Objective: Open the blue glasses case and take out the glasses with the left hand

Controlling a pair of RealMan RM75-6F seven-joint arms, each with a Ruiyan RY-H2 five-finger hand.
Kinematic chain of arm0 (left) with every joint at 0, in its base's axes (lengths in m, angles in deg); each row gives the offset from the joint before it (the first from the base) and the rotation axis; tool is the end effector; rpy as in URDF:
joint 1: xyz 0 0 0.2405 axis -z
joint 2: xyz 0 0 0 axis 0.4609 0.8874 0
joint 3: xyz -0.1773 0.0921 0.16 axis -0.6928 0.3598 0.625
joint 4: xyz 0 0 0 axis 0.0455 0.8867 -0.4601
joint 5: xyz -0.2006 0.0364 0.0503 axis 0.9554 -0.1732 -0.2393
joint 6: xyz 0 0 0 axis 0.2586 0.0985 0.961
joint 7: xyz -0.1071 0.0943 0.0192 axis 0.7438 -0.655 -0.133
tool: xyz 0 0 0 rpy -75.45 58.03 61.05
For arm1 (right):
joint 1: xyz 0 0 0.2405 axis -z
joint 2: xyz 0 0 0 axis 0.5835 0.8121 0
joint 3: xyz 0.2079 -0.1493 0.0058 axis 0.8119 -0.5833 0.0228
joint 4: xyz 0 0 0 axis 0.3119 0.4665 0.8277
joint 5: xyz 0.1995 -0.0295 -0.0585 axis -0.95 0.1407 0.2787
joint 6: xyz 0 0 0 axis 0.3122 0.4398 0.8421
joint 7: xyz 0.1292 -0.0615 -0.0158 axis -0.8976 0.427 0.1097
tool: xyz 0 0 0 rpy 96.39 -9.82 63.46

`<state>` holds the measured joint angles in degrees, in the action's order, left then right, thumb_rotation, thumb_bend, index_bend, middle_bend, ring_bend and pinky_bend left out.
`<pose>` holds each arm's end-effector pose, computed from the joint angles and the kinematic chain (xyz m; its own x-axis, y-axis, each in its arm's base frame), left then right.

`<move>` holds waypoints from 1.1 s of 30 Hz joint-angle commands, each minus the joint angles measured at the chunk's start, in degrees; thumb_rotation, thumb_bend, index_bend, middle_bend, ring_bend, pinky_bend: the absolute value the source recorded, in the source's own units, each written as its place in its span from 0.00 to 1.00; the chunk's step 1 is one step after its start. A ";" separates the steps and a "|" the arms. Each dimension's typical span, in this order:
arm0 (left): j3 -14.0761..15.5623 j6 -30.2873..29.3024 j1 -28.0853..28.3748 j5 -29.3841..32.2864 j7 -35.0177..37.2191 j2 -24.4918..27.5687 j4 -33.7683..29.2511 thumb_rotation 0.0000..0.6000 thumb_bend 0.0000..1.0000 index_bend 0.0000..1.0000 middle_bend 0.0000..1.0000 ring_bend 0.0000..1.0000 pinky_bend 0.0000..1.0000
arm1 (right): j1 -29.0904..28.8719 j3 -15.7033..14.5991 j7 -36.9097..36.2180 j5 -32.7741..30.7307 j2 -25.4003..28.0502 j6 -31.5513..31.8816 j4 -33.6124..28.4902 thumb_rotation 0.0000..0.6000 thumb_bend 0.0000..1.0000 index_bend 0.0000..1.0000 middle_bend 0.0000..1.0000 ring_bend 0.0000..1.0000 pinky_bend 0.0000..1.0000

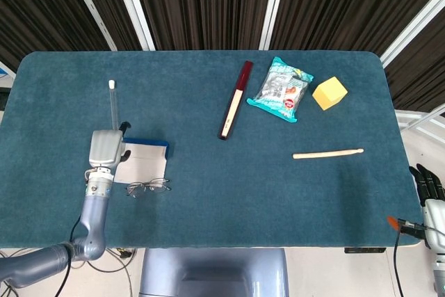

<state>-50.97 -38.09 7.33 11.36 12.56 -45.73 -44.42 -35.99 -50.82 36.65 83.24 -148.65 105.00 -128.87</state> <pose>-0.2074 0.3512 0.0000 0.5314 0.0481 0.8458 0.8471 -0.0366 -0.5301 -0.3209 -0.1625 0.1857 0.2985 0.0263 0.9541 -0.9472 0.1305 0.2927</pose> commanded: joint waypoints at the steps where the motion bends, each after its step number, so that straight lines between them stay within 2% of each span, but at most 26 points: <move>1: 1.22 -0.33 -2.36 1.50 -0.89 3.79 -9.11 1.00 0.28 0.45 1.00 0.96 1.00 | -0.04 0.00 0.01 -0.09 0.01 -0.12 -0.02 1.00 0.18 0.00 0.00 0.00 0.19; 5: 3.24 -0.65 -4.03 3.73 -3.37 6.39 -17.47 1.00 0.30 0.47 1.00 0.97 1.00 | -0.03 -0.03 0.01 0.03 0.02 -0.07 -0.09 1.00 0.18 0.00 0.00 0.00 0.19; 11: 5.26 -0.27 -4.23 7.78 -7.32 6.84 -23.30 1.00 0.30 0.47 1.00 0.97 1.00 | 0.01 -0.06 -0.05 0.13 0.05 0.02 -0.13 1.00 0.18 0.00 0.00 0.00 0.19; 18: 6.44 -1.42 -3.65 8.65 -9.43 4.41 -23.14 1.00 0.30 0.48 1.00 0.97 1.00 | -0.01 0.01 -0.25 -0.06 0.14 -0.09 -0.17 1.00 0.18 0.00 0.00 0.00 0.19; 33: 5.47 -3.35 -3.55 12.49 -9.44 0.24 -20.21 1.00 0.29 0.50 1.00 0.97 1.00 | -0.02 -0.05 -0.49 0.13 0.21 -0.09 -0.21 1.00 0.18 0.00 0.00 0.00 0.19</move>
<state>-45.47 -41.36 3.75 23.76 3.08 -45.35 -64.78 -36.01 -50.87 36.16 83.38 -148.44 104.91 -129.08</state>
